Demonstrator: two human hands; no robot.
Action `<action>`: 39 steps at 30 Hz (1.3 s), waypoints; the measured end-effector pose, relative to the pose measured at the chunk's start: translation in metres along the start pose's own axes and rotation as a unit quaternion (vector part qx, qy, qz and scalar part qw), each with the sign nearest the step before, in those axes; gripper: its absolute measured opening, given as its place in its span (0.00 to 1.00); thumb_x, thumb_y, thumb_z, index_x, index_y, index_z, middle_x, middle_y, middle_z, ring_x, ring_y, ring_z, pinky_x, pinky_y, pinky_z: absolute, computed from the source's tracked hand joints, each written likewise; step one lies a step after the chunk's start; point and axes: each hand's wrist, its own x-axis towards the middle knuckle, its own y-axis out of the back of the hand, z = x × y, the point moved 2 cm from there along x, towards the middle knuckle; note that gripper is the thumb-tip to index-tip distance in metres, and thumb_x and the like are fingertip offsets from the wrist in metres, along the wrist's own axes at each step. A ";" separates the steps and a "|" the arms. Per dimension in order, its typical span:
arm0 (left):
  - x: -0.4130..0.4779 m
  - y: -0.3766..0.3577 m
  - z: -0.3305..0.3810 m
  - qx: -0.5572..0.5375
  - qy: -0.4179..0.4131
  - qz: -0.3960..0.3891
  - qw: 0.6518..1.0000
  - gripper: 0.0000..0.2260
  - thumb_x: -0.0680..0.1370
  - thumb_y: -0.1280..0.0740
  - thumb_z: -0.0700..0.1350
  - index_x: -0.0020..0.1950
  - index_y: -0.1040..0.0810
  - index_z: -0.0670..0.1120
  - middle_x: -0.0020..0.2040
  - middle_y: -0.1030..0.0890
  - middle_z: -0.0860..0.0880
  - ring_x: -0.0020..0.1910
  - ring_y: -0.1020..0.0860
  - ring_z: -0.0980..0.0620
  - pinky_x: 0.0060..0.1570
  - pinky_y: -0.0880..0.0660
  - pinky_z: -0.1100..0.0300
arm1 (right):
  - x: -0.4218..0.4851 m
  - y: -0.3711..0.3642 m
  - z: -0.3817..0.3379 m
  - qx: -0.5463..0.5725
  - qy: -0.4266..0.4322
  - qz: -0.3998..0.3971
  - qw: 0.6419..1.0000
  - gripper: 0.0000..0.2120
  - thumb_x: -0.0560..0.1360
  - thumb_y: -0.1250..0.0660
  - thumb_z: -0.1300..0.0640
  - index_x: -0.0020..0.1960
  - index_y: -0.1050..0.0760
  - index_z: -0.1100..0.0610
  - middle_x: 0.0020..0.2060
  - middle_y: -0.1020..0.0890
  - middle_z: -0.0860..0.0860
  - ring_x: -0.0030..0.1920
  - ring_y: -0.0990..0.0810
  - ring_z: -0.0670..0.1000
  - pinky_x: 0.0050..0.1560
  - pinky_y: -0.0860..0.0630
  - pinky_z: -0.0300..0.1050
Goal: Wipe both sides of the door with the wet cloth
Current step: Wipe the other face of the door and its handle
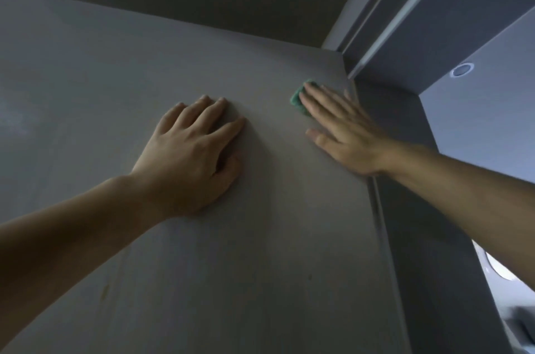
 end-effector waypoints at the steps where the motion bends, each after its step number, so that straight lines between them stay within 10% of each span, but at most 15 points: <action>1: 0.000 0.000 0.000 0.001 -0.002 -0.001 1.000 0.31 0.79 0.51 0.63 0.78 0.31 0.52 0.79 0.34 0.42 0.79 0.38 0.39 0.78 0.42 0.39 | 0.009 0.003 0.008 0.008 -0.025 -0.001 1.000 0.42 0.74 0.63 0.30 0.83 0.59 0.49 0.82 0.59 0.46 0.82 0.60 0.48 0.80 0.64 0.53; 5: 0.001 0.003 0.000 -0.012 0.002 -0.001 1.000 0.31 0.78 0.50 0.63 0.78 0.30 0.52 0.79 0.33 0.42 0.79 0.37 0.39 0.77 0.42 0.40 | 0.027 0.009 0.005 0.024 -0.129 0.017 0.991 0.43 0.74 0.63 0.31 0.83 0.58 0.51 0.83 0.58 0.49 0.82 0.59 0.52 0.80 0.63 0.56; 10: -0.001 0.004 -0.001 -0.011 -0.002 -0.012 1.000 0.33 0.77 0.51 0.64 0.80 0.33 0.53 0.80 0.36 0.43 0.81 0.40 0.40 0.78 0.44 0.41 | -0.041 -0.012 -0.063 0.003 0.074 0.018 0.997 0.39 0.77 0.61 0.33 0.83 0.56 0.51 0.83 0.55 0.49 0.82 0.58 0.51 0.80 0.62 0.51; 16: -0.010 0.011 -0.013 -0.021 -0.004 -0.027 0.999 0.36 0.77 0.53 0.65 0.82 0.40 0.51 0.83 0.42 0.45 0.83 0.48 0.45 0.79 0.55 0.50 | 0.024 0.008 -0.017 0.046 -0.144 0.011 0.988 0.34 0.84 0.56 0.36 0.83 0.59 0.52 0.83 0.59 0.50 0.82 0.58 0.54 0.80 0.60 0.55; 22: -0.044 0.012 -0.030 -0.024 0.024 -0.028 0.999 0.32 0.80 0.52 0.63 0.80 0.36 0.51 0.82 0.39 0.44 0.82 0.45 0.41 0.79 0.50 0.36 | -0.053 -0.018 -0.082 -0.008 0.092 0.024 0.995 0.37 0.80 0.60 0.34 0.83 0.52 0.53 0.83 0.51 0.52 0.82 0.52 0.55 0.81 0.55 0.56; 28: -0.041 0.014 -0.030 -0.035 0.028 -0.022 0.999 0.30 0.80 0.52 0.63 0.79 0.32 0.53 0.81 0.36 0.46 0.81 0.42 0.42 0.77 0.47 0.37 | 0.029 0.008 -0.038 0.041 -0.159 0.008 0.986 0.38 0.80 0.59 0.32 0.83 0.57 0.51 0.83 0.58 0.50 0.82 0.56 0.55 0.80 0.57 0.55; 34: -0.050 0.026 -0.052 -0.080 0.004 -0.043 0.996 0.34 0.80 0.54 0.64 0.82 0.38 0.50 0.83 0.40 0.46 0.83 0.46 0.46 0.80 0.51 0.47 | -0.027 -0.009 -0.128 -0.007 0.093 0.017 0.995 0.39 0.78 0.57 0.34 0.83 0.52 0.53 0.83 0.52 0.52 0.82 0.53 0.55 0.80 0.56 0.54; 39: -0.078 0.032 -0.084 -0.028 0.043 -0.034 0.998 0.32 0.80 0.51 0.62 0.80 0.35 0.48 0.81 0.38 0.42 0.82 0.45 0.38 0.78 0.52 0.33 | 0.051 0.013 -0.085 0.043 -0.165 0.013 0.985 0.35 0.82 0.56 0.35 0.83 0.57 0.51 0.83 0.57 0.50 0.82 0.56 0.55 0.79 0.57 0.55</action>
